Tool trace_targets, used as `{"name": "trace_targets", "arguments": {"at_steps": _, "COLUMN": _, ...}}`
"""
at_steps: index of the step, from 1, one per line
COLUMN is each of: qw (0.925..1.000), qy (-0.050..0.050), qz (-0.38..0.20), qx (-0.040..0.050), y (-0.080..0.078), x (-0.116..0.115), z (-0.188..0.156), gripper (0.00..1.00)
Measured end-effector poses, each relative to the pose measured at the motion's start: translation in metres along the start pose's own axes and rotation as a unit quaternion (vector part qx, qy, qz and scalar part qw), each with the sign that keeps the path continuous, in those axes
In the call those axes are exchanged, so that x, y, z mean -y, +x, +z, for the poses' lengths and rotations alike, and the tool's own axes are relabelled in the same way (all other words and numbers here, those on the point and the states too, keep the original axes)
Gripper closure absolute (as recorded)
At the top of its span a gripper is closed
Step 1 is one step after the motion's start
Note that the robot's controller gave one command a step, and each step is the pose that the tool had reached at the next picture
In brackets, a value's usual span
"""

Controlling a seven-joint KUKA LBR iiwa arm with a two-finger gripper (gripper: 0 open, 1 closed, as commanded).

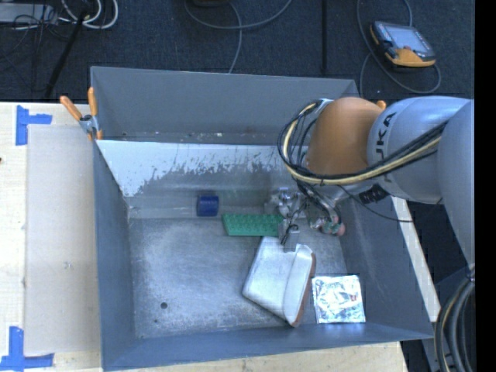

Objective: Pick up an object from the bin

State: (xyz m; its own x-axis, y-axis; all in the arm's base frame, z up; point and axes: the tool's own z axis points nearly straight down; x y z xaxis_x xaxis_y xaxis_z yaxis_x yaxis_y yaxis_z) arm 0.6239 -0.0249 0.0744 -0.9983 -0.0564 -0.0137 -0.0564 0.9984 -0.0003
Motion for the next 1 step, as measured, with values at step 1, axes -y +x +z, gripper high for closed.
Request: {"name": "trace_targets", "arguments": {"at_steps": 1, "qw": 0.9999, "qy": 0.0, "qz": -0.013, "qx": -0.0021, "y": 0.0159, "x": -0.0052, "z": -0.1481, "gripper": 1.0}}
